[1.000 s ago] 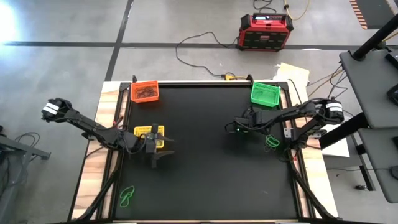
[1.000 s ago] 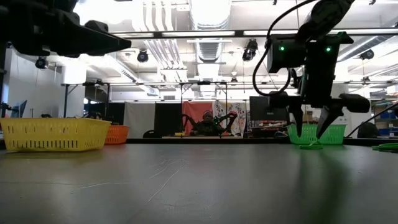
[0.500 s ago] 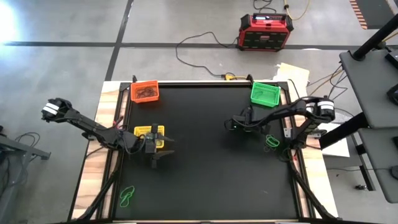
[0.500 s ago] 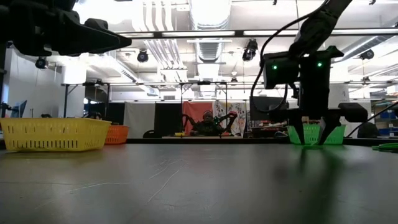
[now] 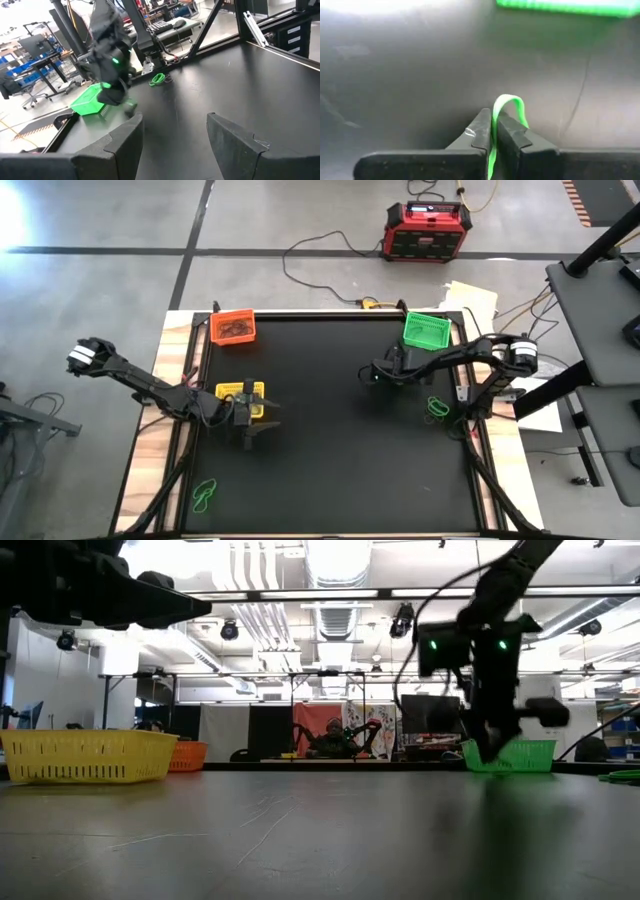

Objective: Sort rubber bands into baskets
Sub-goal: Put the green rubber band into the green bin

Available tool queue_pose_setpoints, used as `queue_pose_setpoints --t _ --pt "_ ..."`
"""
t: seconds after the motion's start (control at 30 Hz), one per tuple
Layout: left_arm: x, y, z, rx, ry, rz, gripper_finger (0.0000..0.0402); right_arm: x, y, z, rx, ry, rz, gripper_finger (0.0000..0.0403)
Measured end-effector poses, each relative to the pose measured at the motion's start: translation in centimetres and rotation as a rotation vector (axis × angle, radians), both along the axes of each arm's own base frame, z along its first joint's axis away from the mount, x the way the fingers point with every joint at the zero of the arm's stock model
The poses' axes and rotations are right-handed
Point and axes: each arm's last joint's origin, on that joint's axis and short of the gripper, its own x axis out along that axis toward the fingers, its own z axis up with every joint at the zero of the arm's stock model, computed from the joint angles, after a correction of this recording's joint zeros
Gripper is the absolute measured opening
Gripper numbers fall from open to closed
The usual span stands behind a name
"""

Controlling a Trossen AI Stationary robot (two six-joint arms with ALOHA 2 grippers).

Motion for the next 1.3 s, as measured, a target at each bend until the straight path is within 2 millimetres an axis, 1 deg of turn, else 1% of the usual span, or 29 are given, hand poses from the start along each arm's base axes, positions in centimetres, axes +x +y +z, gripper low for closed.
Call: queue_pose_setpoints --t 0.07,0.13,0.23,0.3,0.4,0.47,0.53,0.6,0.77,0.97,1.13,1.2,1.3 --pt "0.0 0.0 0.0 -0.006 0.000 0.001 0.0201 0.0 -1.1 1.4 -0.030 0.024 0.020 0.0011" --pt "0.0 0.0 0.0 -0.010 0.000 0.001 0.0201 -0.2 -2.7 2.8 -0.053 0.062 0.037 0.0009" --pt "0.0 0.0 0.0 -0.030 -0.001 0.003 0.0201 -0.6 -5.8 5.0 -0.085 0.087 0.062 0.0009" --pt "0.0 0.0 0.0 -0.038 -0.001 0.004 0.0201 -1.2 -8.0 6.3 -0.112 0.111 0.055 0.0009" --pt "0.0 0.0 0.0 -0.049 0.000 0.006 0.0201 -2.1 -11.0 7.9 -0.165 0.144 0.020 0.0009" --pt "0.0 0.0 0.0 -0.051 0.000 0.006 0.0201 -2.7 -12.7 8.3 -0.182 0.159 0.004 0.0009" --pt "0.0 0.0 0.0 -0.059 0.000 0.007 0.0201 -3.5 -13.8 7.8 -0.154 0.193 -0.007 0.0009" --pt "0.0 0.0 0.0 -0.064 0.001 0.007 0.0201 -4.0 -14.3 7.1 -0.110 0.208 0.004 0.0009" --pt "0.0 0.0 -0.1 -0.077 0.009 0.010 0.0201 -4.5 -14.0 3.9 0.000 0.255 0.029 0.0009" --pt "0.0 0.0 -0.1 -0.107 0.010 0.013 0.0201 -5.4 -14.6 1.0 0.086 0.244 0.001 0.0009" --pt "0.0 0.0 -0.1 -0.109 0.008 0.013 0.0201 -5.2 -15.0 0.8 0.074 0.208 -0.001 0.0015" --pt "0.0 0.0 -0.1 -0.109 0.007 0.013 0.0201 -5.1 -15.1 0.9 0.066 0.199 -0.003 0.0028" --pt "0.0 0.0 -0.1 -0.109 0.005 0.013 0.0201 -5.1 -15.2 1.6 0.052 0.198 0.017 0.0061"
